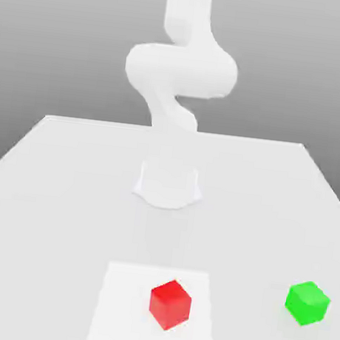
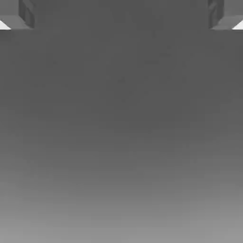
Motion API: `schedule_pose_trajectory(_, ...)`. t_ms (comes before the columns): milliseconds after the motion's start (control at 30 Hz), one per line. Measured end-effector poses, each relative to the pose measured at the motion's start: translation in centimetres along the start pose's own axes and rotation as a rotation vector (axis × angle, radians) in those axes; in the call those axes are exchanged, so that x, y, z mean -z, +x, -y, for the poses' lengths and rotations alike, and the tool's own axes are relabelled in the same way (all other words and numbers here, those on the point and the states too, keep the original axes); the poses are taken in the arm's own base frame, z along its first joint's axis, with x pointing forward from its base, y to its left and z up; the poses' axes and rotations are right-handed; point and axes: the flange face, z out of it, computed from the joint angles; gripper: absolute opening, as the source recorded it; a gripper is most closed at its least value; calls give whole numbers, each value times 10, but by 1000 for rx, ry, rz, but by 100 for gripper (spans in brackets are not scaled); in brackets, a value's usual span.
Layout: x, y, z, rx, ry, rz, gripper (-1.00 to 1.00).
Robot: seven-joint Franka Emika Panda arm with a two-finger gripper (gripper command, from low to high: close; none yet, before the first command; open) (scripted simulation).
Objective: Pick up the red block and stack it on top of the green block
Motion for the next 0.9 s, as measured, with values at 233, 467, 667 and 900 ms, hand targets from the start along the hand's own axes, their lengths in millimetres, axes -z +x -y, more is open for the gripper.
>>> schedule_pose_trajectory(233, -156, -40, -27, 186, -124, 204, 0)
schedule_pose_trajectory(467, -279, -114, -81, 370, -226, 413, 0)
schedule_pose_trajectory(667, -351, -193, -146, 528, -300, 601, 0)
schedule_pose_trajectory(900, -410, -242, -193, 568, -320, 653, 0)
